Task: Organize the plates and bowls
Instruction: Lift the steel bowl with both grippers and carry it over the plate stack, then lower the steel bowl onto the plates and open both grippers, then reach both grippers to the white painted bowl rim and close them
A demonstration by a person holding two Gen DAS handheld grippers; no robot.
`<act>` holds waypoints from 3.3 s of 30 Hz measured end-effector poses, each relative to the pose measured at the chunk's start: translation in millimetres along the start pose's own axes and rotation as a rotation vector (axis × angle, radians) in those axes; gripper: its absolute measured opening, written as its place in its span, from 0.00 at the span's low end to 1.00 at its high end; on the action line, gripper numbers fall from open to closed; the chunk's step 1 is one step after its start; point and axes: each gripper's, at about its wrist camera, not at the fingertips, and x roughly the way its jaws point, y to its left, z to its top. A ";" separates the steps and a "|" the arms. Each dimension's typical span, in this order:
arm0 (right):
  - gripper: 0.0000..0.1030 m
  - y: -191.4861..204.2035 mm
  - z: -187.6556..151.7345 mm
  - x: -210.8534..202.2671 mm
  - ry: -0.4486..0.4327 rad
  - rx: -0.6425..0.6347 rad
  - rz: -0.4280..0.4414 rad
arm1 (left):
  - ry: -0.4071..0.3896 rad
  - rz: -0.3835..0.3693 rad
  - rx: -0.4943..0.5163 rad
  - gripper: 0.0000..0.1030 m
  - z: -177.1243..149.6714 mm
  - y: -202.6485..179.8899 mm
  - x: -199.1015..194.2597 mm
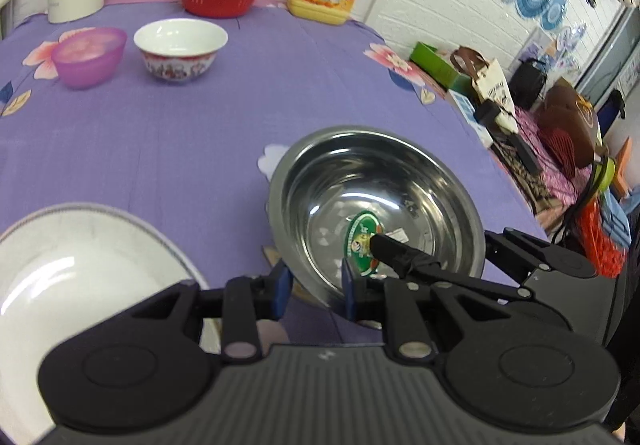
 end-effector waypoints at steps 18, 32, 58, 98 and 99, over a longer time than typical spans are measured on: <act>0.89 9.3 -33.4 -5.1 0.035 0.075 0.061 | 0.004 0.043 0.059 0.18 -27.1 3.2 -0.9; 1.00 -16.6 -35.2 -30.2 -0.016 0.175 0.034 | -0.103 0.048 0.098 0.64 -16.8 -3.2 -21.2; 1.00 -1.8 106.6 53.9 0.058 0.053 0.112 | -0.232 0.199 -0.152 0.89 103.6 131.0 -5.5; 1.00 56.9 187.5 259.1 0.197 -0.145 0.150 | -0.119 0.252 -0.558 0.68 184.7 190.6 107.6; 1.00 57.3 187.0 258.3 0.193 -0.149 0.152 | -0.121 0.257 -0.557 0.68 184.4 190.0 108.0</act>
